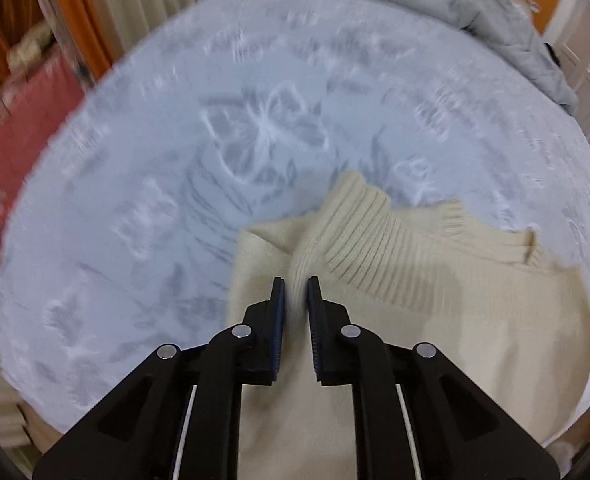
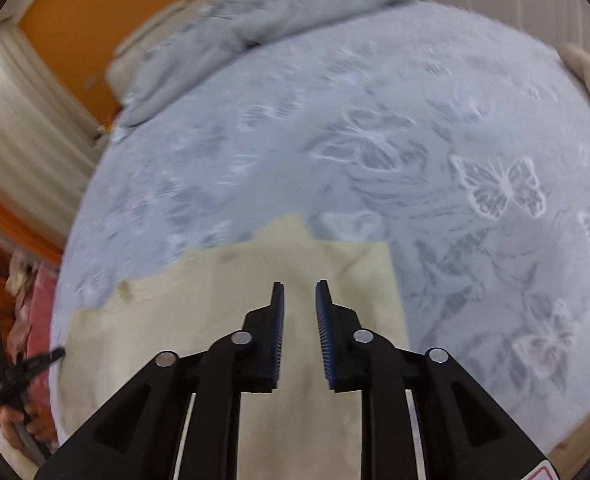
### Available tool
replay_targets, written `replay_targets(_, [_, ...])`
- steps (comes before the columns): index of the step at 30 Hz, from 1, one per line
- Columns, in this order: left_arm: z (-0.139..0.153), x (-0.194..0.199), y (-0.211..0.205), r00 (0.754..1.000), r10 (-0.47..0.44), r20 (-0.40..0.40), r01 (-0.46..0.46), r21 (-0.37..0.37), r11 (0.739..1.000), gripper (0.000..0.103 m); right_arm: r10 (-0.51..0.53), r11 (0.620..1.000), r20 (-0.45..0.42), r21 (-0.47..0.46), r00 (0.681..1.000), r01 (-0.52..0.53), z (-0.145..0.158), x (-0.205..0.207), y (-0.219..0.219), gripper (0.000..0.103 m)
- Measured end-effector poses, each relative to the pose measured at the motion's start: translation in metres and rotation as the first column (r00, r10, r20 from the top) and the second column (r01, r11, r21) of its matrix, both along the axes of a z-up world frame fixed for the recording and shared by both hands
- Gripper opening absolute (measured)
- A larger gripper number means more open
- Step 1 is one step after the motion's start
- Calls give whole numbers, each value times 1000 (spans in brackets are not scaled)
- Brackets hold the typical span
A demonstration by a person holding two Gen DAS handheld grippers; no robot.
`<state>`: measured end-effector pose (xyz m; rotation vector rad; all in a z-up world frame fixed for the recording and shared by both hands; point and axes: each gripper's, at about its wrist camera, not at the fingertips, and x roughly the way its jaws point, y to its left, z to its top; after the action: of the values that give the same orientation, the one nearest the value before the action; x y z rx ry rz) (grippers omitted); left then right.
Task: Fold small clothes
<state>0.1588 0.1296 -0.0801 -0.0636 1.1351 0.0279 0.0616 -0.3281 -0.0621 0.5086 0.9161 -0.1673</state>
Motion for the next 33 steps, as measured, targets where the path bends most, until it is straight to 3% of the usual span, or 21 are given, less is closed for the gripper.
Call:
replay_targets(4, [22, -39, -14, 999, -40, 17, 40, -35, 999, 12, 192, 981, -2, 40, 981, -192, 1, -22, 72, 19])
replay_targets(5, [19, -49, -19, 999, -53, 2, 53, -47, 998, 12, 242, 969, -23, 51, 970, -241, -6, -27, 91, 17])
replay_targets(6, [11, -61, -25, 998, -65, -25, 64, -51, 997, 13, 289, 957, -65, 49, 955, -286, -20, -31, 110, 7])
replay_targets(7, [0, -70, -30, 996, -70, -52, 67, -49, 997, 13, 298, 954, -99, 44, 949, -295, -32, -36, 117, 6])
replay_targets(9, [-29, -82, -32, 992, -47, -118, 47, -7, 999, 13, 238, 970, -204, -2, 950, -243, -65, -42, 111, 0])
replay_targets(11, [-48, -91, -24, 990, -41, -133, 42, 8, 999, 12, 185, 982, -226, 74, 956, -172, -86, -56, 85, 0])
replay_targets(12, [-53, -95, -21, 992, -52, -119, 54, 15, 998, 12, 161, 986, -230, 90, 960, -143, -83, -63, 76, 0])
replay_targets(16, [-51, -103, -34, 989, -115, -95, 124, 97, 988, 12, 124, 992, -193, -1, 973, -126, -49, -78, 65, 0])
replay_targets(18, [-53, -100, -35, 990, -95, -100, 105, 94, 990, 12, 69, 996, -254, -43, 965, -82, -62, -79, 54, 0])
replay_targets(19, [-53, -100, -34, 992, -83, -100, 91, 87, 992, 12, 49, 998, -329, -24, 943, -61, -79, -79, 44, 0])
replay_targets(21, [-49, -98, -33, 992, -68, -105, 76, 68, 995, 12, 25, 998, -302, 57, 953, -8, -74, -82, 30, 0])
replay_targets(23, [-36, -100, -26, 995, -55, -88, 58, 38, 998, 13, -4, 1000, -203, -7, 979, 3, -40, -81, 24, 11])
replay_targets(24, [-31, -103, -19, 996, -44, -72, 46, 29, 999, 16, -16, 999, -170, -39, 985, 10, -29, -76, 21, 24])
replay_targets(25, [-25, -102, -14, 998, -24, -55, 26, 25, 999, 25, -24, 998, -148, -55, 989, 16, -22, -70, 16, 46])
replay_targets(26, [-24, -102, -11, 999, -13, -50, 14, 24, 1000, 28, -39, 997, -128, -73, 991, 30, -17, -59, 9, 55])
replay_targets(27, [-25, -97, -7, 999, 0, -54, 1, 21, 1000, 29, -48, 995, -121, -87, 992, 38, -18, -51, 5, 61])
replay_targets(29, [-35, -86, -5, 996, 13, -92, -10, 31, 999, 28, -32, 996, -160, -86, 987, 19, -34, -29, -2, 61])
replay_targets(30, [-38, -83, -5, 995, 17, -97, -13, 41, 999, 28, -15, 998, -204, -60, 979, 3, -48, -21, -4, 56])
replay_targets(31, [-42, -81, -6, 995, 22, -100, -16, 55, 998, 28, 17, 1000, -250, -6, 968, -19, -65, -13, -3, 23])
replay_targets(32, [-43, -80, -6, 994, 22, -103, -15, 63, 998, 28, 43, 999, -262, 21, 964, -39, -70, -8, -3, 7])
replay_targets(33, [-44, -78, -8, 994, 24, -109, -16, 73, 997, 28, 42, 999, -241, 24, 970, -37, -64, -9, -4, 8])
